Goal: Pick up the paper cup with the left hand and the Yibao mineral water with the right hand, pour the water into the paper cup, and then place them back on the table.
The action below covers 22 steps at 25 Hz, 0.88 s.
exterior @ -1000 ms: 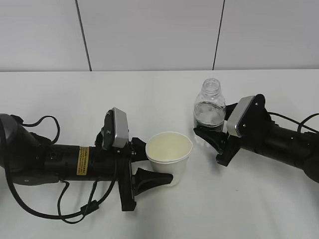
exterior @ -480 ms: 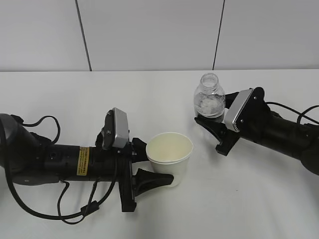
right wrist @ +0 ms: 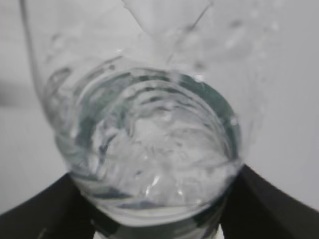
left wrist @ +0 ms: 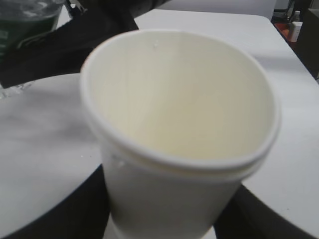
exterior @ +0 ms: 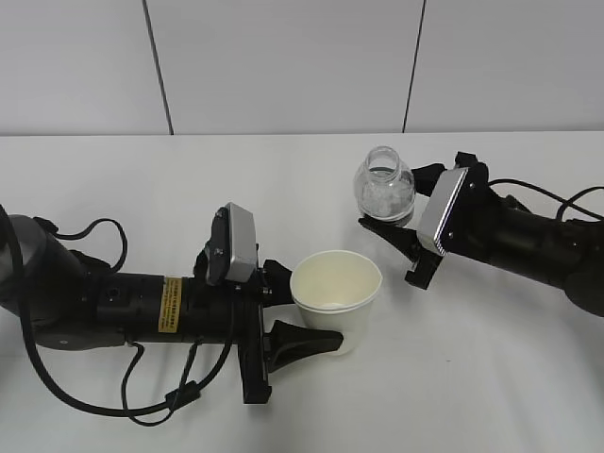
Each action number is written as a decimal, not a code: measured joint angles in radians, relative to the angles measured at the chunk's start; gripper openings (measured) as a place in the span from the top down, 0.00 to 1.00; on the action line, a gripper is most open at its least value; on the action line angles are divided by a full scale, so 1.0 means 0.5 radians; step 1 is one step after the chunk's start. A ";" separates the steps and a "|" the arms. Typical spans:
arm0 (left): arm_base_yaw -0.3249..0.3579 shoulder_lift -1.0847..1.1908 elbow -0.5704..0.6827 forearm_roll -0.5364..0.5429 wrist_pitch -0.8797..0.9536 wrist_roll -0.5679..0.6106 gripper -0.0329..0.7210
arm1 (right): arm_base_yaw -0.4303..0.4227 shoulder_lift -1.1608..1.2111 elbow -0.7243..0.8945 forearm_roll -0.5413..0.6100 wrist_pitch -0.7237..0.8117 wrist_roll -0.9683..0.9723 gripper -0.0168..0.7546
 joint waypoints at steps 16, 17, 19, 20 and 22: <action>0.000 0.000 0.000 0.007 -0.002 0.000 0.41 | 0.000 0.000 -0.009 0.003 0.000 -0.737 0.37; 0.000 0.000 0.000 0.008 -0.002 0.000 0.41 | 0.000 0.000 -0.009 0.003 0.000 -0.774 0.37; 0.000 0.000 0.000 0.016 -0.002 -0.002 0.41 | 0.000 0.000 -0.012 0.011 0.000 -0.842 0.37; 0.000 0.000 0.000 0.019 -0.002 -0.006 0.41 | 0.000 0.000 -0.012 0.011 0.000 -0.868 0.37; 0.000 0.000 0.000 0.027 -0.002 -0.007 0.41 | 0.000 0.000 -0.013 0.015 0.000 -0.931 0.37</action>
